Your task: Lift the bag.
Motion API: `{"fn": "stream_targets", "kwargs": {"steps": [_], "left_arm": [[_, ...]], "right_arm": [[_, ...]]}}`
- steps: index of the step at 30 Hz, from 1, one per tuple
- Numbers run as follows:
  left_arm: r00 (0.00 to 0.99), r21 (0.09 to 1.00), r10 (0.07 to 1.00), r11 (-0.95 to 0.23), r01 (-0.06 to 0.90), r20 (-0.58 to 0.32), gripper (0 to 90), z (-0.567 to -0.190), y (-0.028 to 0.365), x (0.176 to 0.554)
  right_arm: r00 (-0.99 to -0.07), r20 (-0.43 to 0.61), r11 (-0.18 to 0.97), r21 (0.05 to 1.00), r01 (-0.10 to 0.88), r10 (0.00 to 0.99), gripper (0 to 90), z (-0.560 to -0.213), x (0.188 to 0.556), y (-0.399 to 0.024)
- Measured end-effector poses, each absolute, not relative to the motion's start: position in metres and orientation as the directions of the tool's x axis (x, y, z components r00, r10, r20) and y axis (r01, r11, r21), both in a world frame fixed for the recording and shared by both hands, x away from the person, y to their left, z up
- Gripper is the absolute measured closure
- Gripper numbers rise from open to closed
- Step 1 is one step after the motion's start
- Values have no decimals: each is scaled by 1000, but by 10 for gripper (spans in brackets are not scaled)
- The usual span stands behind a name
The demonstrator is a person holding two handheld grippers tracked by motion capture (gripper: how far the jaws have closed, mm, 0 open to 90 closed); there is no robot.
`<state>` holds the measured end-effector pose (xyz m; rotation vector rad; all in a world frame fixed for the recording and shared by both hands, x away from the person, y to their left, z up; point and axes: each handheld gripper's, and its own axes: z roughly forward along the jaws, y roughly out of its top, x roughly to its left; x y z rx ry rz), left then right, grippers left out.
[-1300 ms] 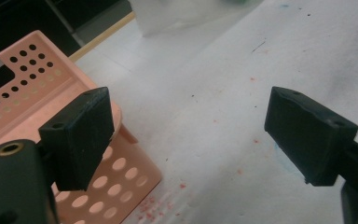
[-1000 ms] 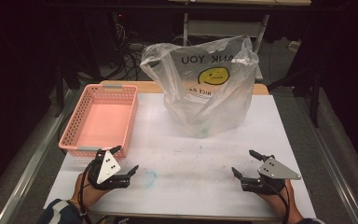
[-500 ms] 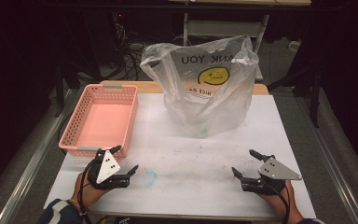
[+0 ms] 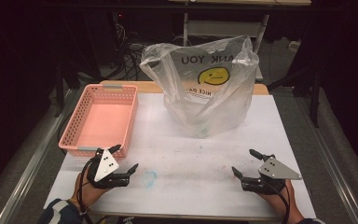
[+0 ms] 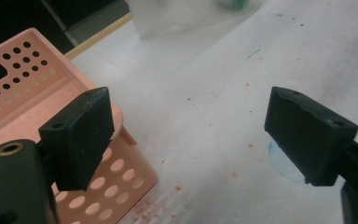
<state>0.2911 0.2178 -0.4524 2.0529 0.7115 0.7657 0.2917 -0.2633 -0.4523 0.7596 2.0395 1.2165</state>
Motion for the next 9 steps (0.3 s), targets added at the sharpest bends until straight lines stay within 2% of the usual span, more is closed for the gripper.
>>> {"fn": "stream_targets", "kwargs": {"steps": [9], "left_arm": [[663, 834, 704, -507, 217, 256, 153, -454, 215, 294]], "right_arm": [[-633, -228, 410, 899, 156, 740, 173, -453, 293, -264]]}}
